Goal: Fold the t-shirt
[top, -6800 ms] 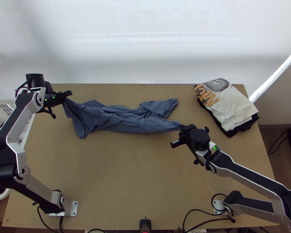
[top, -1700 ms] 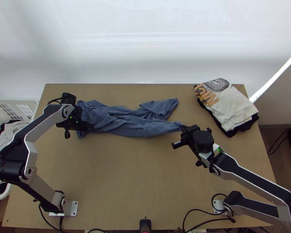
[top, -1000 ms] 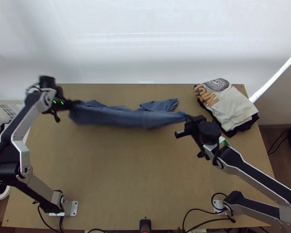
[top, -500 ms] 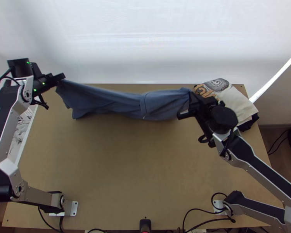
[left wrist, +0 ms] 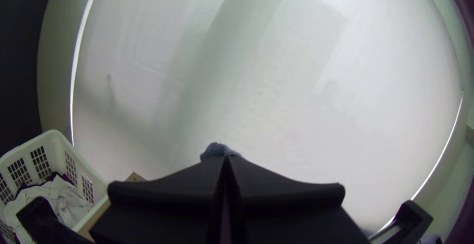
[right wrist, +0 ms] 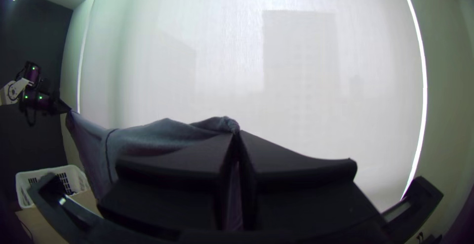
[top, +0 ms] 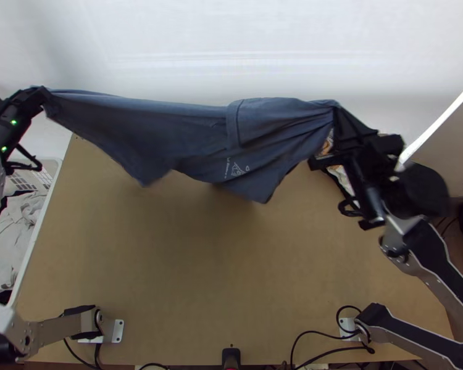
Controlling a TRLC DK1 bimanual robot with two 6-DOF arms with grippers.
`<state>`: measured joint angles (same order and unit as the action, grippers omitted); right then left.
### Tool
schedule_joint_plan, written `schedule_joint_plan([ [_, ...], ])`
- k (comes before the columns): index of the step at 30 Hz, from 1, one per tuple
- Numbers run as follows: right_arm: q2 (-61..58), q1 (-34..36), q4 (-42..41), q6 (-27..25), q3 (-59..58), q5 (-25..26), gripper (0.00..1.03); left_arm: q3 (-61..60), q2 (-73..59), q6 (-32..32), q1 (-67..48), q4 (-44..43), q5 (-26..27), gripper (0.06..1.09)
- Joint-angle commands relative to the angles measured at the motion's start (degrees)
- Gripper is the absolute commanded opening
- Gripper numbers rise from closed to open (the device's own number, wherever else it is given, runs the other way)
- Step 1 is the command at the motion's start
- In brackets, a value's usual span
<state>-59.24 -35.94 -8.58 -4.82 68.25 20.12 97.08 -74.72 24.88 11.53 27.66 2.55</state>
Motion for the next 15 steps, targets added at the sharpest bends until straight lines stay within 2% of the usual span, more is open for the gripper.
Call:
schedule_joint_plan([
  [1, 5.0, -0.4, -0.2, -1.3, 1.1, 0.8, 0.03, 1.2, 4.4, 1.3, 1.4, -0.3, -0.2, 0.10],
  [9, 10.1, -1.8, 0.7, -1.8, -1.3, 0.7, 0.03, 0.1, 7.5, 3.1, 2.8, 0.2, -0.1, 0.10],
  [15, 10.6, -1.9, 1.2, -1.1, -5.6, 0.9, 0.03, -6.9, 7.3, 3.1, 1.9, -0.2, 0.0, 0.10],
])
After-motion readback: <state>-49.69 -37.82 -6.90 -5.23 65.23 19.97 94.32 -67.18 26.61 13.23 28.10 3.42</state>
